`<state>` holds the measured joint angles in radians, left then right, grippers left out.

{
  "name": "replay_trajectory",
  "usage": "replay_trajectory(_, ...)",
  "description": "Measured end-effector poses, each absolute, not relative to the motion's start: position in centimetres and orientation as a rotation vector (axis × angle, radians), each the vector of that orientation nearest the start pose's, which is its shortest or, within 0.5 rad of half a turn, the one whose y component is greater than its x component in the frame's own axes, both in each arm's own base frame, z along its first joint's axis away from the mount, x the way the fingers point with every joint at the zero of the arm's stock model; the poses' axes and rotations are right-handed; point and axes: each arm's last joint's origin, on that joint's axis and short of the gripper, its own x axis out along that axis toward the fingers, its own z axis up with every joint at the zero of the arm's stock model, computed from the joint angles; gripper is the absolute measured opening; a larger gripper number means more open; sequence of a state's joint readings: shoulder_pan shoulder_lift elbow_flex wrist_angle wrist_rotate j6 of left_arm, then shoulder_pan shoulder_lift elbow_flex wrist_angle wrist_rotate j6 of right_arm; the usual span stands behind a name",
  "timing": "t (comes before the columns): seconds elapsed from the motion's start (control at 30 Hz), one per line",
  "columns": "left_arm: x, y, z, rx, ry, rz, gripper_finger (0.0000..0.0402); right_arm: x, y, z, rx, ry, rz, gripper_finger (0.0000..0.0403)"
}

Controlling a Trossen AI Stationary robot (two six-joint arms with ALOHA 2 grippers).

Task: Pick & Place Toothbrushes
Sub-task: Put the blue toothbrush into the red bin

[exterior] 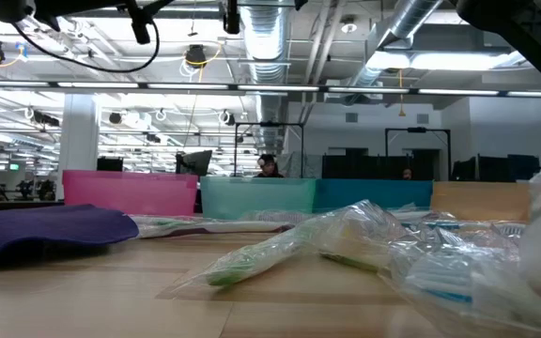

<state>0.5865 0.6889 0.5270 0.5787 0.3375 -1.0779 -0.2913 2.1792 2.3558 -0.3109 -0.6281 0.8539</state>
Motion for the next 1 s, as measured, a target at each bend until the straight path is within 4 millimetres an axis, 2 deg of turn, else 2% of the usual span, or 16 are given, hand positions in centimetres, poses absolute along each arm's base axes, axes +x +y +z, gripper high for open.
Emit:
replay_trajectory(0.23, 13.6, 8.0, 32.9, -0.831, -0.483, 0.067, 0.026, 47.8, -12.5, 39.6, 0.938, 0.325, 0.236, 0.001)
replay_trajectory(0.57, 15.5, 9.0, 31.5, -0.878, -0.391, 0.089, 0.0211, 47.6, -13.2, 39.4, 0.93, 0.317, 0.169, 0.001)
replay_trajectory(0.77, 15.4, 8.9, 31.7, -0.865, -0.419, 0.082, 0.0187, 47.5, -13.2, 39.0, 0.928, 0.358, 0.153, 0.001)
replay_trajectory(1.0, 15.3, 9.0, 31.9, -0.857, -0.443, 0.09, 0.0177, 47.5, -13.2, 38.9, 0.927, 0.371, 0.151, 0.001)
